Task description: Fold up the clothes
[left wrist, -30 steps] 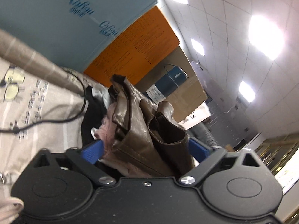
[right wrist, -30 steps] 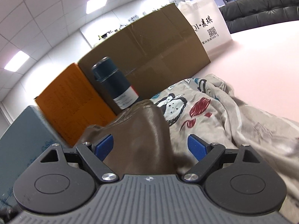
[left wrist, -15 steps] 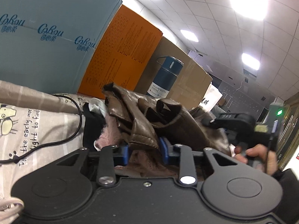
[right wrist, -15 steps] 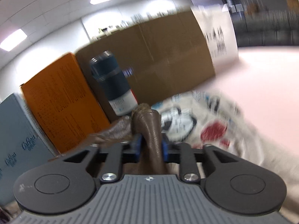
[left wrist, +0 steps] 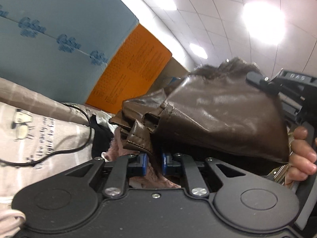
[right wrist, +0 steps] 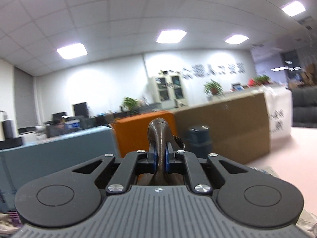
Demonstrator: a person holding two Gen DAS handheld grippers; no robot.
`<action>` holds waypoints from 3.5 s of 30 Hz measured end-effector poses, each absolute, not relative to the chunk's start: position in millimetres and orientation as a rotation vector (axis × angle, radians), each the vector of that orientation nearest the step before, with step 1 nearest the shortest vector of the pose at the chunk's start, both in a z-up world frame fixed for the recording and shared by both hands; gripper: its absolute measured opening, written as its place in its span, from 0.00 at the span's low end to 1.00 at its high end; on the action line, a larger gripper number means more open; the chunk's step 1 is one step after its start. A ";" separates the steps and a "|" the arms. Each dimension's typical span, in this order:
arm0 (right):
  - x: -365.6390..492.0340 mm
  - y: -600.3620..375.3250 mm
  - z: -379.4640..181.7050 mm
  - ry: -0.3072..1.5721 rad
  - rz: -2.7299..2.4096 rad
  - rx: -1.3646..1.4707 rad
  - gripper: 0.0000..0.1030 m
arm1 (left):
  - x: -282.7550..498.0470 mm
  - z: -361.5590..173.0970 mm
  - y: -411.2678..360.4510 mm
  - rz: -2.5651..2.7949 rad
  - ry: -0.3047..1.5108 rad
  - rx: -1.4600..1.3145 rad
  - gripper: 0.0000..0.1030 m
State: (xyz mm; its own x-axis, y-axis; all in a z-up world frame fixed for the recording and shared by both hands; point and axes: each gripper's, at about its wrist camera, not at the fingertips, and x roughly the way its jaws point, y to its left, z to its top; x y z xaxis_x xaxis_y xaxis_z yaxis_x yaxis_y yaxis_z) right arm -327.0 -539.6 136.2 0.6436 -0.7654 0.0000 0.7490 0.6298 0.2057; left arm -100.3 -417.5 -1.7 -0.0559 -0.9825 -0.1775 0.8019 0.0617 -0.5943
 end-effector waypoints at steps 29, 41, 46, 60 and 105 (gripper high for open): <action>-200.2 -324.9 13.3 0.157 -0.369 0.718 0.07 | -57.8 -26.1 -21.0 -1.023 0.459 -0.165 0.12; -201.4 -333.8 -3.6 0.232 -0.528 0.487 0.67 | -47.2 -38.4 -24.2 -1.017 0.627 -0.098 0.51; -197.3 -296.2 10.7 0.278 -0.259 0.244 0.81 | -26.2 -31.5 -13.8 -0.969 0.656 -0.154 0.73; -141.5 -229.2 -19.9 0.558 0.006 -0.035 0.74 | 73.4 -25.8 -62.9 -1.036 0.805 -0.187 0.78; -347.5 -396.5 -12.4 0.035 -0.834 0.644 0.16 | 93.9 -26.6 -97.3 -0.962 0.677 -0.067 0.49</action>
State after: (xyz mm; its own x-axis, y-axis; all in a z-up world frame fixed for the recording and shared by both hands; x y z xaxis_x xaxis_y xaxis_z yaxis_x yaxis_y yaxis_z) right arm -347.5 -396.5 -12.4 0.6828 -0.6774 -0.2735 0.6982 0.4948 0.5174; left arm 93.9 -97.3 -26.6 0.3839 -0.7746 -0.5025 0.7344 0.5861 -0.3423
